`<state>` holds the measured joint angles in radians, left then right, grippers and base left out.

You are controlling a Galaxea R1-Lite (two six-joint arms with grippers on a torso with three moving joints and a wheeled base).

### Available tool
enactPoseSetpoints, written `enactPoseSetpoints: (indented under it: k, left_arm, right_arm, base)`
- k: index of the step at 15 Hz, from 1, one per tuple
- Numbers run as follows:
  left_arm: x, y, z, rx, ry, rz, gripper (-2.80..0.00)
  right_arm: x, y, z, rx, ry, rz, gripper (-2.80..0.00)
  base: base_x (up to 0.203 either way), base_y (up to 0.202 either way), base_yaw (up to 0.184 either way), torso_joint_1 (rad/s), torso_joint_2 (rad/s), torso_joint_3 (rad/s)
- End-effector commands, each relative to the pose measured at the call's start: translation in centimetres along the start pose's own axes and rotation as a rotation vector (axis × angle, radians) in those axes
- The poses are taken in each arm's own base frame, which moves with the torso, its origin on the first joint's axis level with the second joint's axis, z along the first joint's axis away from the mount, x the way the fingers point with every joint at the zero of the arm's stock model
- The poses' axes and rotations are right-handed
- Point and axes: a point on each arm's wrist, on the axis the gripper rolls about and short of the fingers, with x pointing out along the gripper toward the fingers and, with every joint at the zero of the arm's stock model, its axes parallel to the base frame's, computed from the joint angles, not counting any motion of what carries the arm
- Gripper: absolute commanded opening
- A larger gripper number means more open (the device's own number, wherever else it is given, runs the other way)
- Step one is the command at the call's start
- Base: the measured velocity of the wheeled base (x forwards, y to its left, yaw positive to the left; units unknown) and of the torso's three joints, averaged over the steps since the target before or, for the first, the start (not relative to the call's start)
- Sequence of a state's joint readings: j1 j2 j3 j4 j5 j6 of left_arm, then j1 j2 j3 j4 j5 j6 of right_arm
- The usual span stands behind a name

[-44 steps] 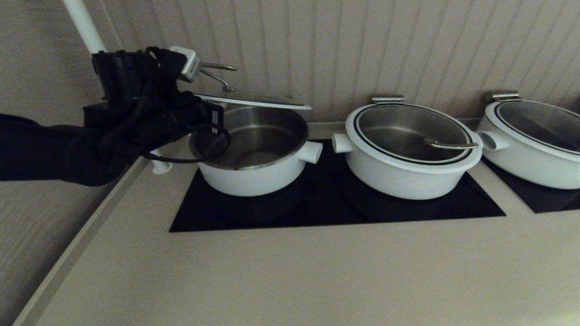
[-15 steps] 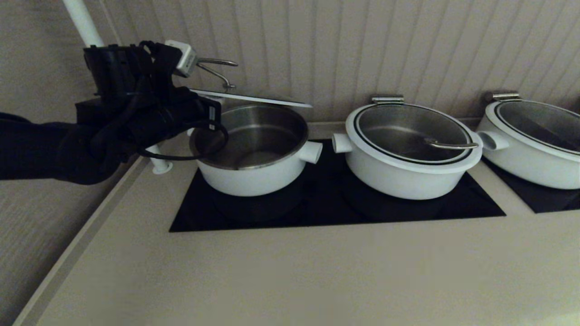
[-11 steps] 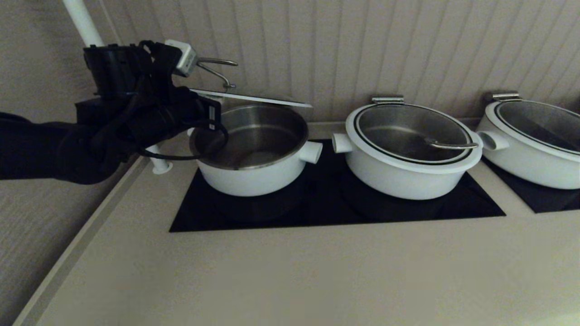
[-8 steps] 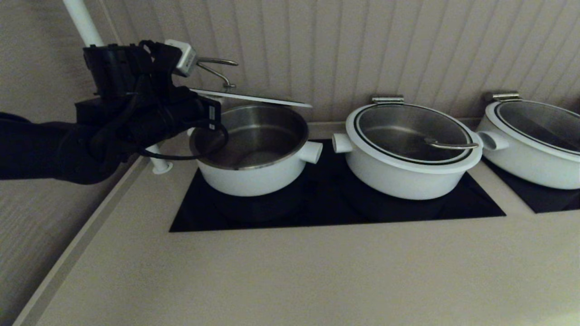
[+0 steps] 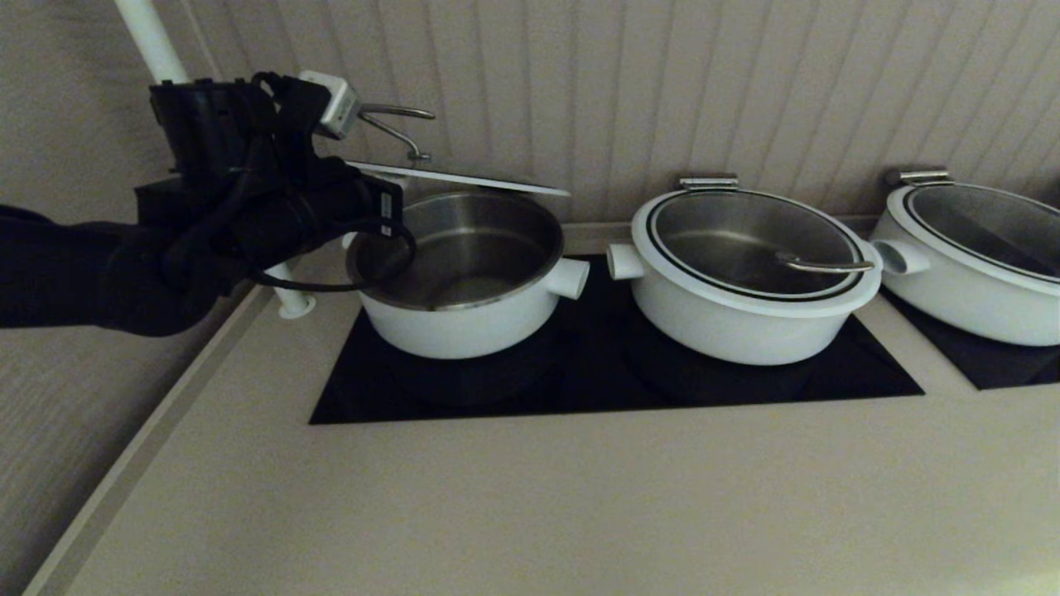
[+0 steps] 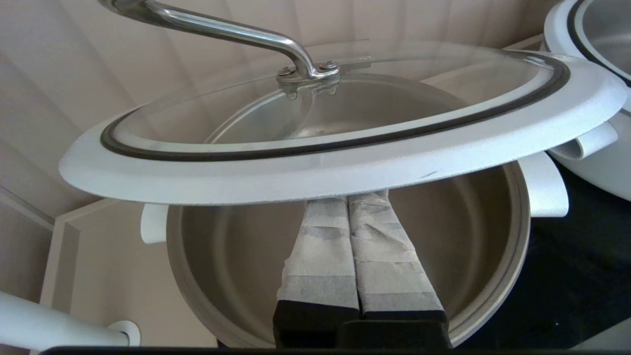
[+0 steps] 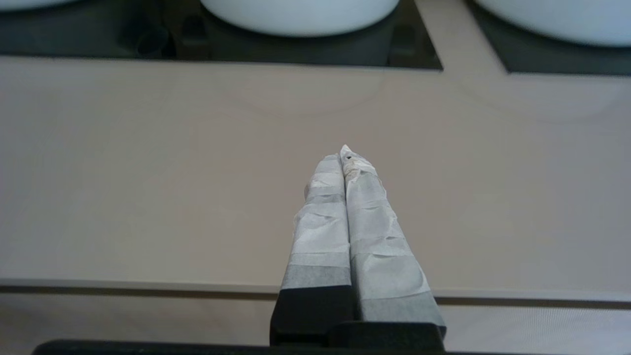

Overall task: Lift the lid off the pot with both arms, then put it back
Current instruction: Open the pot lid completely

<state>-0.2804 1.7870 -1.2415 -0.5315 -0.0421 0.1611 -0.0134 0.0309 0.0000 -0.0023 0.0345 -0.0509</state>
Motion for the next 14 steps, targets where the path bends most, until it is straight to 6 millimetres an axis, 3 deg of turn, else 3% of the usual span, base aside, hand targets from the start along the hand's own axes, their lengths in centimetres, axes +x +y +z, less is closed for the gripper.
enactPoseSetpoints:
  k: [1,14]
  left_arm:
    - [-0.2,0.1,0.3,0.002,-0.011,0.002,-2.80]
    - [0.6,0.7,3.0,0.005,-0.109,0.022,-2.80]
  right_arm:
    - [-0.2,0.0,-0.1,-0.002,-0.032,-0.001,-2.80]
    - [-0.2,0.0,-0.1,-0.002,-0.032,0.000,-2.80]
  base:
    - [0.000,0.000,0.000,0.000,0.00,0.000]
    - [0.000,0.000,0.000,0.000,0.00,0.000]
